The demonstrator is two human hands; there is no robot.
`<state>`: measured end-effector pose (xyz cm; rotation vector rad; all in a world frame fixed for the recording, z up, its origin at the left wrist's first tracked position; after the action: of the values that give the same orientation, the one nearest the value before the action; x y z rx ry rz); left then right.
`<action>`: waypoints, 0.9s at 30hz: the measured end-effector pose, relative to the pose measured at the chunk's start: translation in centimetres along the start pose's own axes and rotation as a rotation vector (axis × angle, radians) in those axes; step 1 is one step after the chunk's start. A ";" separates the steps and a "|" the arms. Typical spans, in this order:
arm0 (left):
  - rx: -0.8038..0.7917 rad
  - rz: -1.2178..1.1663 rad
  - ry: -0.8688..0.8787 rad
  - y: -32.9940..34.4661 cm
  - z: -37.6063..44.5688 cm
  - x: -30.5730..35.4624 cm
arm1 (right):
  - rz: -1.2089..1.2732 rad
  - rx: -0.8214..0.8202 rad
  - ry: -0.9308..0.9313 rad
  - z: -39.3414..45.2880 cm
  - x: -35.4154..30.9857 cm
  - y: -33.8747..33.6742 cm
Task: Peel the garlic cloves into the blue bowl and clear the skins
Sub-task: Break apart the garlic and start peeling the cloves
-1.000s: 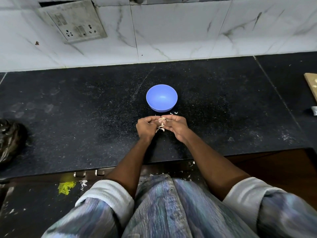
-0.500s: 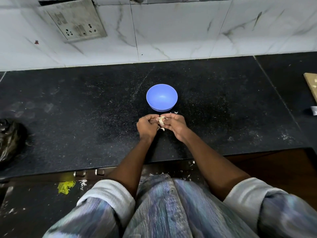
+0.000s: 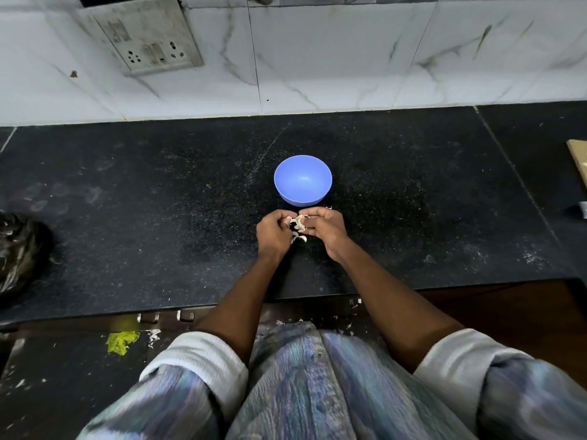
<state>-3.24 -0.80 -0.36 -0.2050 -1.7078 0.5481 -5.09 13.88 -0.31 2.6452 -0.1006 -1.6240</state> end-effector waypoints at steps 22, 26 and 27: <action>0.036 -0.058 -0.041 -0.1 -0.8 0.0 | -0.157 0.122 -0.066 -0.4 0.3 -0.1; 0.053 0.139 -0.037 -0.2 -0.6 -0.1 | -0.045 0.084 -0.006 -0.7 0.1 -0.4; 0.059 0.204 -0.038 -0.3 -0.7 -0.1 | -0.007 0.067 0.005 -0.8 0.1 -0.3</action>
<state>-2.46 -0.88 -0.20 -0.3302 -1.7154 0.7562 -4.33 14.20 -0.09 2.7018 -0.1481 -1.6444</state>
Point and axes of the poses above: each hand's wrist, its own z-axis towards the middle knuckle, its own y-axis out of the palm, x = y × z, the point moved 2 cm from there along z, towards the middle knuckle, and after that the axes turned 1 degree about -z, right-handed, at the moved point
